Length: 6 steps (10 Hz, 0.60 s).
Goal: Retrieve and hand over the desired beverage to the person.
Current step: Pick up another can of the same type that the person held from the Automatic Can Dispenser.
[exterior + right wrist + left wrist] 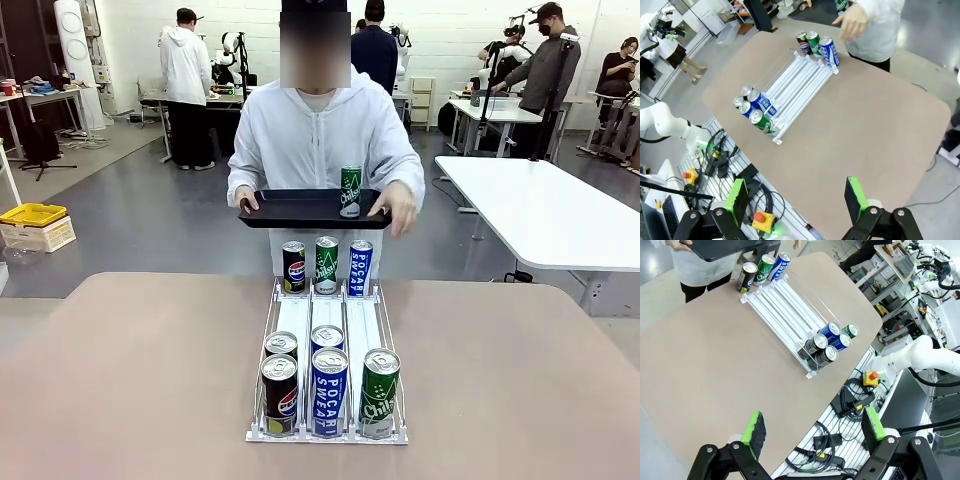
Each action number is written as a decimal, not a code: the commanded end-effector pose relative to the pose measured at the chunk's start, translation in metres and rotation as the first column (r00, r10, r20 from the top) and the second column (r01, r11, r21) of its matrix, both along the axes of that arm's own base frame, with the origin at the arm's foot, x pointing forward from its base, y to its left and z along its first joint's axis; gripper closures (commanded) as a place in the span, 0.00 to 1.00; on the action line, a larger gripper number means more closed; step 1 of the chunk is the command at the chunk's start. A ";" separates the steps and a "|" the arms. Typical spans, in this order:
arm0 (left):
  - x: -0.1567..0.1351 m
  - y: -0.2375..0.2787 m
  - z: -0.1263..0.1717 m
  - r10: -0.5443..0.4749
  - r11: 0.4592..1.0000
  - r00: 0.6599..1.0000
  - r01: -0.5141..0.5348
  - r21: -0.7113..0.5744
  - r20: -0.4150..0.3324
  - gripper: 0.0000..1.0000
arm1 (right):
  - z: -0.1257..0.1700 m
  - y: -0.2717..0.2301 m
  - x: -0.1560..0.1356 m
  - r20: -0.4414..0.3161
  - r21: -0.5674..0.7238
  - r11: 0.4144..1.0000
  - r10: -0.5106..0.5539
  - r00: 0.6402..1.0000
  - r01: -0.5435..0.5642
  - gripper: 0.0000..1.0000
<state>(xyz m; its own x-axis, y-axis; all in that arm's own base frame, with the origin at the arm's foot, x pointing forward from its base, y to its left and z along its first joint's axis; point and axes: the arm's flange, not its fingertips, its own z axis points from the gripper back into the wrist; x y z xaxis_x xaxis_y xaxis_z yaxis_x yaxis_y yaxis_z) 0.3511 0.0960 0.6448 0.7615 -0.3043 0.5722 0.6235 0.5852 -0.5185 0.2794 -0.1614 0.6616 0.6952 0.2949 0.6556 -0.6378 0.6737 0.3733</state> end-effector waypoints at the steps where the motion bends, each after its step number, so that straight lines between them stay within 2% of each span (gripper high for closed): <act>1: 0.001 0.001 0.001 -0.013 1.000 1.000 0.013 -0.018 0.019 0.00 | -0.001 -0.002 0.002 0.011 0.017 1.000 0.022 1.000 -0.022 0.00; 5: 0.000 0.000 0.000 0.000 1.000 1.000 0.000 0.000 0.000 0.00 | -0.001 -0.002 0.002 0.011 0.017 1.000 0.022 1.000 -0.022 0.00; 6: 0.013 -0.039 0.010 -0.084 0.990 0.996 0.087 0.107 -0.034 0.00 | -0.001 -0.002 0.002 0.011 0.017 1.000 0.022 1.000 -0.022 0.00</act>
<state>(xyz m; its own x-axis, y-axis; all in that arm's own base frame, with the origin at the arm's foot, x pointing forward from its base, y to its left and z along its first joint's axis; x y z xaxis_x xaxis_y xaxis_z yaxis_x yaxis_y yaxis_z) 0.3534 0.0838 0.6459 0.7573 -0.3379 0.5588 0.6348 0.5817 -0.5085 0.2795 -0.1615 0.6616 0.6951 0.2949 0.6557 -0.6379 0.6736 0.3732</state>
